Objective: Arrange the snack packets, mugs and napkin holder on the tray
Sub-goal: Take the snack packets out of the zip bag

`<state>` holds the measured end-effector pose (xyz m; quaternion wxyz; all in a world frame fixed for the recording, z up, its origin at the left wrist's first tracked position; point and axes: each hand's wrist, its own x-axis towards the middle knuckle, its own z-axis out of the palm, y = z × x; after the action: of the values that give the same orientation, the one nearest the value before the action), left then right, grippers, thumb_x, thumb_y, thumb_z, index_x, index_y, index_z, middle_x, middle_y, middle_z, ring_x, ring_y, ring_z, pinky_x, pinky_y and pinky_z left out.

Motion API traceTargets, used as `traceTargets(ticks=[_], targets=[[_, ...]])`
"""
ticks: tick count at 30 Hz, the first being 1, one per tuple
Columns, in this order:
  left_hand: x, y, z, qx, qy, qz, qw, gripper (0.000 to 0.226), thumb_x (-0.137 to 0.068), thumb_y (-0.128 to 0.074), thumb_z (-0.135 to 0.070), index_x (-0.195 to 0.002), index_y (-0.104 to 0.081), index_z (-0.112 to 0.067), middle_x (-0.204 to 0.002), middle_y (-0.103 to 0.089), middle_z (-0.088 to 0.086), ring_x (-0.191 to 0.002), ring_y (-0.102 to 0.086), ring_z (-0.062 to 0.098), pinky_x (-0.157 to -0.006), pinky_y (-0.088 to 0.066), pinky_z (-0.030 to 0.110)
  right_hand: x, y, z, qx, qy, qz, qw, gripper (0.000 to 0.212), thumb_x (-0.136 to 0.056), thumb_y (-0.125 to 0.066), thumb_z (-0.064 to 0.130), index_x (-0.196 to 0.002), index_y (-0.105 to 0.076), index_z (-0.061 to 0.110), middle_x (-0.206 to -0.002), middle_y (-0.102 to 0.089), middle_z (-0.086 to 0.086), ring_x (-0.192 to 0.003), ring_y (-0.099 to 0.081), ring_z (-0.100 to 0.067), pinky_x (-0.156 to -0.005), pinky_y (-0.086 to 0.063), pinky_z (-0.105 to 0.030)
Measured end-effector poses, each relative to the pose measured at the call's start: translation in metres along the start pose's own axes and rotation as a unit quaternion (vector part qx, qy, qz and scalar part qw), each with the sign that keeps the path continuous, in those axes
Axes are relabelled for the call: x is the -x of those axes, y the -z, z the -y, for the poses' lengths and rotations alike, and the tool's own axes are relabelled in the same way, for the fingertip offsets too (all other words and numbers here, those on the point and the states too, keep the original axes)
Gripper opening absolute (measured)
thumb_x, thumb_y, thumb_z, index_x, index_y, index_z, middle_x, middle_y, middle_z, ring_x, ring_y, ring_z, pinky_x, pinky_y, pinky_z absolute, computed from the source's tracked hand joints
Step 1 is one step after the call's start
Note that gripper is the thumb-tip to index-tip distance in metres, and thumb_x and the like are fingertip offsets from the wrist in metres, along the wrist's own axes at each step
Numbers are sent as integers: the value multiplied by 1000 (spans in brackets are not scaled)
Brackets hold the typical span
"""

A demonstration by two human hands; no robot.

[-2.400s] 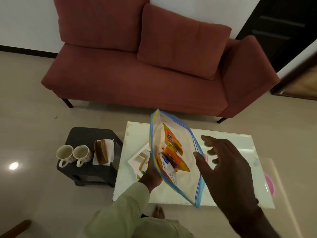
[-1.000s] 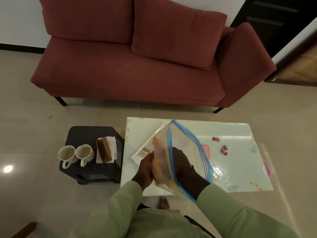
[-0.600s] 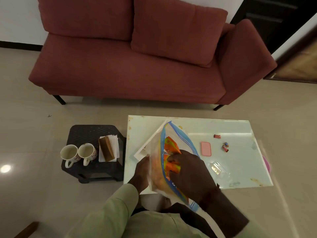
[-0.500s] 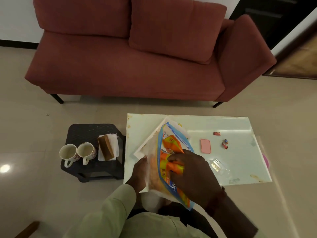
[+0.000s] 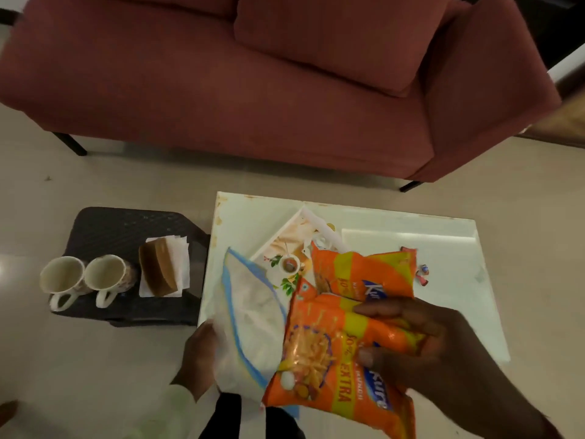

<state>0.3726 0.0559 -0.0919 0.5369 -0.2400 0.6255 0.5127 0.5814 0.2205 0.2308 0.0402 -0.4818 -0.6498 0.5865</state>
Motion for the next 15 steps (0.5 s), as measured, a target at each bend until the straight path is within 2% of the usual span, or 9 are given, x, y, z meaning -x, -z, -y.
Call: traceTargets(ticks=[2,3,5,7,9,11,12,15], targets=[[-29,4,11,42,11,-11,999,33,-104,-34,-19,-117,-63,-9,-70,-73,5,-63,-73,13,-63,-59,30,-27,15,-22,-38,-9,3,999,62,-40,-94,49,-99,-77,36,-108,-73,18,-94,-74,-12,-67,-61,-33],[-41,4,13,52,17,-8,998,37,-105,-30,-21,-116,-63,-12,-69,-72,6,-55,-71,11,-53,-58,25,-43,21,-35,-53,-7,-9,999,63,-41,-96,46,-100,-77,33,-109,-74,12,-94,-75,-18,-66,-61,-34],[-58,6,18,43,4,9,999,34,-105,-22,-23,-126,-49,-17,-75,-71,8,-51,-69,10,-46,-55,23,-78,30,-59,-104,10,-41,994,54,-52,-92,31,-104,-77,28,-112,-75,0,-95,-74,-25,-66,-60,-34],[-76,9,26,48,1,27,998,32,-105,-24,-23,-130,-43,-17,-79,-69,9,-53,-70,11,-48,-56,24,-119,33,-85,-177,24,-58,982,50,-62,-80,20,-111,-74,22,-117,-73,-9,-101,-72,-30,-70,-60,-36],[-93,14,39,25,-12,40,999,30,-103,-32,-22,-124,-51,-11,-73,-75,2,-62,-72,10,-60,-60,26,-163,31,-115,-232,24,-53,971,50,-71,-73,17,-121,-68,15,-123,-69,-15,-108,-68,-36,-79,-59,-45],[-104,18,47,-10,-38,28,999,28,-100,-40,-24,-116,-59,-10,-79,-77,-5,-73,-74,10,-76,-59,34,-205,23,-144,-275,8,-51,960,54,-77,-70,18,-130,-61,12,-129,-65,-17,-116,-63,-40,-93,-52,-56],[-111,19,52,-7,-44,26,999,27,-99,-42,-26,-113,-60,-13,-82,-77,-6,-76,-74,10,-79,-58,37,-226,18,-159,-294,-2,-54,954,54,-79,-69,18,-132,-59,11,-130,-65,-16,-120,-60,-41,-99,-48,-58],[-128,13,60,51,-29,38,998,25,-102,-38,-27,-107,-61,-18,-78,-76,-6,-74,-74,10,-69,-61,32,-278,1,-202,-335,-30,-56,940,54,-84,-67,19,-136,-54,10,-133,-63,-15,-124,-57,-40,-104,-43,-60]])
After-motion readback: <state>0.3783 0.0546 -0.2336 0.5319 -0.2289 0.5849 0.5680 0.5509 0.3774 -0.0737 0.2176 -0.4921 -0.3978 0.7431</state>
